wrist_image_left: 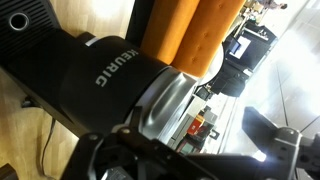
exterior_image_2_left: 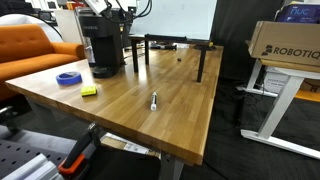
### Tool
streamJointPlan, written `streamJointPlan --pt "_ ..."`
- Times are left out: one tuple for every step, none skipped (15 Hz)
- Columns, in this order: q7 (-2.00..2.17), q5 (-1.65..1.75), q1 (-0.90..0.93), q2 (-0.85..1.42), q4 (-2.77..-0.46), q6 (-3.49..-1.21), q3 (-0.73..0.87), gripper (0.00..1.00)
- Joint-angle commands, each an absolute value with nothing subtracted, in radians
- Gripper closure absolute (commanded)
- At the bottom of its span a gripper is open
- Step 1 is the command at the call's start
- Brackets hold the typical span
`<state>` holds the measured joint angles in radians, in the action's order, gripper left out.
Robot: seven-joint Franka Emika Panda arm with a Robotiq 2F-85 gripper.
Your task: Open the lid of the coffee machine chamber
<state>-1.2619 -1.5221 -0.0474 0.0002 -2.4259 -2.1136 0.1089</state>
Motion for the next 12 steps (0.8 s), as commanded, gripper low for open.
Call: streamJointPlan --pt "-1.254 -1.535 -0.062 -0.040 -2.430 -2.086 0.101 0.00" --pt "-1.253 -1.536 -0.063 -0.046 -2.430 -2.084 0.101 0.00" --pt "-1.252 -1.536 -0.064 -0.052 -2.431 -2.084 0.101 0.00" --pt "-1.251 -1.536 -0.064 -0.052 -2.430 -2.084 0.101 0.00" --pt "-1.252 -1.535 -0.065 -0.055 -2.431 -2.084 0.101 0.00" --pt "-1.248 -1.532 -0.066 -0.051 -2.431 -2.087 0.102 0.00" --pt "-1.236 -1.527 -0.069 -0.047 -2.434 -2.085 0.105 0.00" --pt "-1.220 -1.521 -0.072 -0.038 -2.438 -2.094 0.107 0.00" --pt "-1.196 -1.513 -0.076 -0.037 -2.445 -2.102 0.110 0.00" --pt "-1.178 -1.508 -0.081 -0.037 -2.454 -2.108 0.114 0.00" --pt "-1.165 -1.508 -0.084 -0.036 -2.462 -2.111 0.117 0.00" --pt "-1.151 -1.507 -0.089 -0.041 -2.471 -2.114 0.121 0.00"
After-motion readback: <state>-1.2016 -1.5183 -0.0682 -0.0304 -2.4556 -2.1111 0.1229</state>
